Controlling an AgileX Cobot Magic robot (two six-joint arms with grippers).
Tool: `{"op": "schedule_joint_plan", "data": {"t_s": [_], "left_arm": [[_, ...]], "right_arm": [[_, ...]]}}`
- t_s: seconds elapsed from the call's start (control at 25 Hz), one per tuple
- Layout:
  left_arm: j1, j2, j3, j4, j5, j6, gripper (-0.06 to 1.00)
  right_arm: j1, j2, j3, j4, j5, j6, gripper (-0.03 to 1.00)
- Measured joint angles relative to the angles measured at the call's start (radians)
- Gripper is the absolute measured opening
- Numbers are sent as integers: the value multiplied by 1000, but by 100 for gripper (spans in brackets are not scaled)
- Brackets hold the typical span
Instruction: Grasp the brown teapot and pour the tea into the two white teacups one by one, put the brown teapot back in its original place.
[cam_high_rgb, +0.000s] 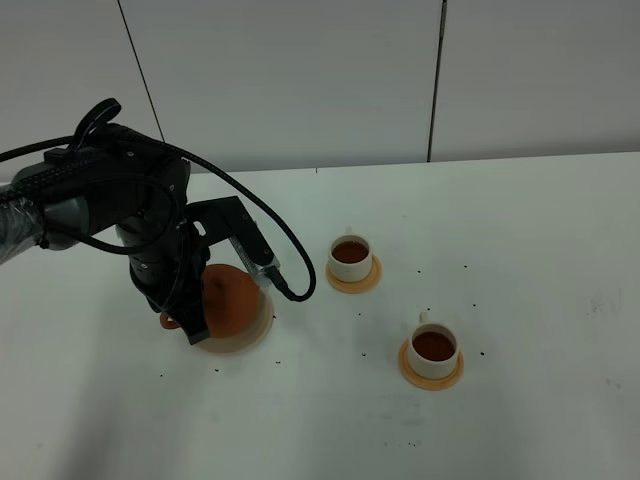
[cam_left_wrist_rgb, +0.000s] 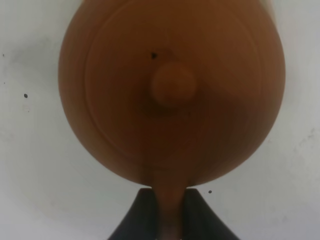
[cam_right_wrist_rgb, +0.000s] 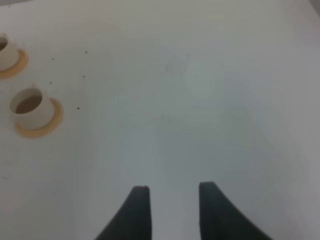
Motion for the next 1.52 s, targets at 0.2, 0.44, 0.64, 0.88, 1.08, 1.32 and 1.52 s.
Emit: {"op": "schedule_joint_plan", "data": {"t_s": [0.2, 0.44, 0.64, 0.88, 1.08, 1.32, 1.52], "left_arm": [[0, 7, 1, 0, 1, 0, 17], [0, 15, 3, -1, -2, -1, 17], [6, 15, 4, -2, 4, -9, 17], [23, 15, 4, 2, 30, -11, 17], [30, 15, 4, -2, 21, -12, 17], [30, 46, 4, -15, -15, -3, 17], [36, 63, 4, -13, -14, -1, 17]], "right_arm": [[0, 0, 0, 0, 0, 0, 24], [0, 0, 0, 0, 0, 0, 24], [0, 0, 0, 0, 0, 0, 24], [0, 0, 0, 0, 0, 0, 24], [0, 0, 0, 0, 0, 0, 24], [0, 0, 0, 0, 0, 0, 24], [0, 0, 0, 0, 0, 0, 24]]}}
